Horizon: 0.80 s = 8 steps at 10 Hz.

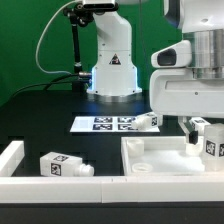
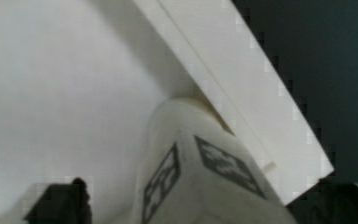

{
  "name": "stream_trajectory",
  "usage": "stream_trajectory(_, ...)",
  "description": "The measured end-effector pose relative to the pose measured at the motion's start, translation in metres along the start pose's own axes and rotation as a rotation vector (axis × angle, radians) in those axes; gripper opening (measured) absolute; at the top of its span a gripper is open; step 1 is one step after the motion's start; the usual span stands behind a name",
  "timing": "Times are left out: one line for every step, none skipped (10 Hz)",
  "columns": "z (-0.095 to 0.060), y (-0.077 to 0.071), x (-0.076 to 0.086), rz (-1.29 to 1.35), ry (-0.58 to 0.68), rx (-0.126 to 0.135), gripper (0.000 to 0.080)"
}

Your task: Assemble one leg

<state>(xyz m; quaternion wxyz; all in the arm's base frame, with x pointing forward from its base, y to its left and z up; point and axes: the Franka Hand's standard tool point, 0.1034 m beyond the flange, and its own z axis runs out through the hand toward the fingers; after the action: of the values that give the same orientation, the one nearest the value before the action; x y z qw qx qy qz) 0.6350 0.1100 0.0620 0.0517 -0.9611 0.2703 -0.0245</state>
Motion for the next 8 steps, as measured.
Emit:
stream_trajectory(0.0001, 0.0005, 0.0002, -0.056, 0.0, -0.001, 0.0645)
stream_trajectory(0.0002, 0.0007, 0.0003, -0.101, 0.0, -0.001, 0.0645)
stream_trajectory(-0.0008, 0.0005, 0.001, -0.249, 0.006, -0.011, 0.0649)
stream_trajectory(-0.0047, -0.0036, 0.0012, -0.466, 0.016, -0.029, 0.0649)
stream_trajectory(-0.0076, -0.0084, -0.0005, -0.583, 0.02, -0.034, 0.0649)
stream_trajectory(-0.006, -0.0063, 0.0002, -0.562, 0.019, -0.036, 0.0649)
stream_trajectory(-0.0055, -0.0061, 0.0001, -0.544, 0.019, -0.036, 0.0514)
stream_trajectory(-0.0055, -0.0061, 0.0001, -0.542, 0.019, -0.036, 0.0364)
